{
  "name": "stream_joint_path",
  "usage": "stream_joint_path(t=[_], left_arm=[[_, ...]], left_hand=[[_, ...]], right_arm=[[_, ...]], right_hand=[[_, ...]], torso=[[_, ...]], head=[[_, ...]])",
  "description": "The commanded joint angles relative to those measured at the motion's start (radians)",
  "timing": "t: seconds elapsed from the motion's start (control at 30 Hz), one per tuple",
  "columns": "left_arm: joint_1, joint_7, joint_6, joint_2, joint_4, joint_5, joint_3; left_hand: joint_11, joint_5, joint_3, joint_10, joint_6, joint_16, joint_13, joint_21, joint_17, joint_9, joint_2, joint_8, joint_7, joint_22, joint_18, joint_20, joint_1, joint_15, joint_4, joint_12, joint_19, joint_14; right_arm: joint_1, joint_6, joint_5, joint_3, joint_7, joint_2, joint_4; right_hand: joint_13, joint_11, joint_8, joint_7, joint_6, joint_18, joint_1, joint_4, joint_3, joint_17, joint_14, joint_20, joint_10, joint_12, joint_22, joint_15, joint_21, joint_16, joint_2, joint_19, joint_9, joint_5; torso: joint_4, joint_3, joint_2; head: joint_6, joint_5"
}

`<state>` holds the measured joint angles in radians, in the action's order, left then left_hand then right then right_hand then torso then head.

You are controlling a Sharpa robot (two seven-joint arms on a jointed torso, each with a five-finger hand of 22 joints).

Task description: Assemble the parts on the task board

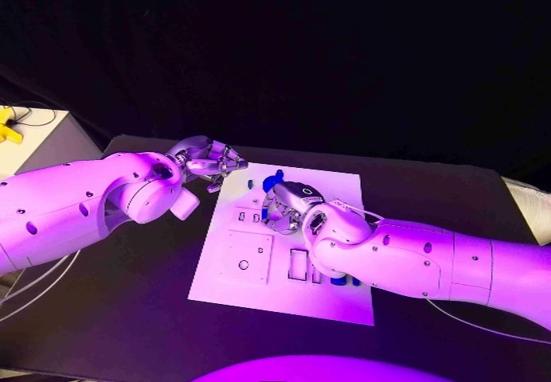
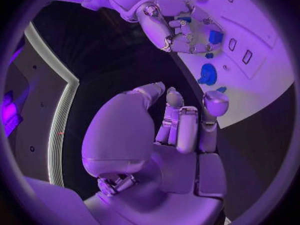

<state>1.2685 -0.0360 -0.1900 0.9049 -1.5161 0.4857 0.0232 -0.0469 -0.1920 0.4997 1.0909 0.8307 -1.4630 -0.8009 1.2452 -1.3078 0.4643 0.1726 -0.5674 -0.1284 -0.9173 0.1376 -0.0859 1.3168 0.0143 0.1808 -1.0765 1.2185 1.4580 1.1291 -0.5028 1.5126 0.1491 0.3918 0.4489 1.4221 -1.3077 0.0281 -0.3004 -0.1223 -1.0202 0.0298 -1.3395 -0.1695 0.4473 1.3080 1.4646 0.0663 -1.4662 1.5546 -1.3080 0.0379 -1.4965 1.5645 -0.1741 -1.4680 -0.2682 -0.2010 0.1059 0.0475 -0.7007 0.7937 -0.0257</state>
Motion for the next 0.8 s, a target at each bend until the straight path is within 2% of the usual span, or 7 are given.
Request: stream_joint_path(t=[0.03, 0.53, 0.7, 0.8], left_arm=[[0.001, -0.004, 0.008, -0.004, -0.001, 0.003, 0.000], [0.001, -0.007, 0.018, -0.006, 0.001, 0.006, 0.000], [0.001, -0.008, 0.021, -0.006, 0.001, 0.007, 0.000], [0.001, -0.009, 0.024, -0.006, 0.001, 0.007, 0.000]], left_hand=[[-0.002, -0.004, 0.001, 0.000, -0.008, -0.002, 0.001, 0.004, -0.024, 0.001, 0.001, -0.007, 0.000, -0.001, -0.008, 0.002, -0.006, 0.001, 0.003, -0.005, 0.008, 0.004], [-0.003, -0.004, 0.002, -0.002, -0.010, -0.001, 0.001, 0.005, -0.023, 0.002, 0.001, -0.007, 0.000, -0.002, -0.008, 0.002, -0.005, 0.000, 0.003, -0.005, 0.008, 0.004], [-0.003, -0.004, 0.002, -0.002, -0.010, -0.001, 0.001, 0.005, -0.023, 0.002, 0.001, -0.007, 0.000, -0.002, -0.008, 0.002, -0.005, 0.000, 0.003, -0.005, 0.008, 0.004], [-0.003, -0.004, 0.002, -0.004, -0.011, -0.001, 0.002, 0.005, -0.021, 0.002, 0.001, -0.007, -0.001, -0.001, -0.008, 0.002, -0.004, 0.000, 0.003, -0.006, 0.007, 0.003]], right_arm=[[-0.004, 0.000, 0.024, 0.000, -0.003, -0.003, 0.004], [-0.014, 0.005, 0.039, 0.000, -0.002, -0.014, -0.010], [-0.015, 0.007, 0.045, 0.001, -0.001, -0.018, -0.019], [-0.017, 0.007, 0.056, 0.001, -0.001, -0.020, -0.026]], right_hand=[[-0.249, -0.005, -0.004, 0.021, -0.015, -0.009, 0.008, 0.001, 0.005, 0.244, 0.102, -0.007, -0.092, 0.001, -0.198, 0.007, 0.003, -0.001, 0.005, -0.070, -0.056, -0.007], [-0.248, -0.005, -0.005, 0.021, -0.013, -0.009, 0.011, 0.002, 0.005, 0.244, 0.102, -0.007, -0.090, -0.001, -0.197, 0.007, 0.004, -0.001, 0.001, -0.069, -0.057, -0.008], [-0.246, -0.005, -0.005, 0.020, -0.012, -0.009, 0.013, 0.002, 0.005, 0.243, 0.101, -0.007, -0.089, -0.002, -0.197, 0.007, 0.005, -0.001, -0.001, -0.069, -0.057, -0.007], [-0.242, -0.004, -0.006, 0.019, -0.008, -0.008, 0.018, 0.003, 0.005, 0.241, 0.101, -0.007, -0.085, -0.007, -0.194, 0.007, 0.008, -0.003, -0.006, -0.068, -0.057, -0.006]], torso=[[0.0011, 0.0006, 0.000], [0.0001, 0.0016, 0.000], [0.0002, 0.0002, -0.001], [0.0005, 0.0002, -0.001]], head=[[0.002, 0.001], [0.010, 0.001], [0.012, 0.000], [0.014, 0.004]])
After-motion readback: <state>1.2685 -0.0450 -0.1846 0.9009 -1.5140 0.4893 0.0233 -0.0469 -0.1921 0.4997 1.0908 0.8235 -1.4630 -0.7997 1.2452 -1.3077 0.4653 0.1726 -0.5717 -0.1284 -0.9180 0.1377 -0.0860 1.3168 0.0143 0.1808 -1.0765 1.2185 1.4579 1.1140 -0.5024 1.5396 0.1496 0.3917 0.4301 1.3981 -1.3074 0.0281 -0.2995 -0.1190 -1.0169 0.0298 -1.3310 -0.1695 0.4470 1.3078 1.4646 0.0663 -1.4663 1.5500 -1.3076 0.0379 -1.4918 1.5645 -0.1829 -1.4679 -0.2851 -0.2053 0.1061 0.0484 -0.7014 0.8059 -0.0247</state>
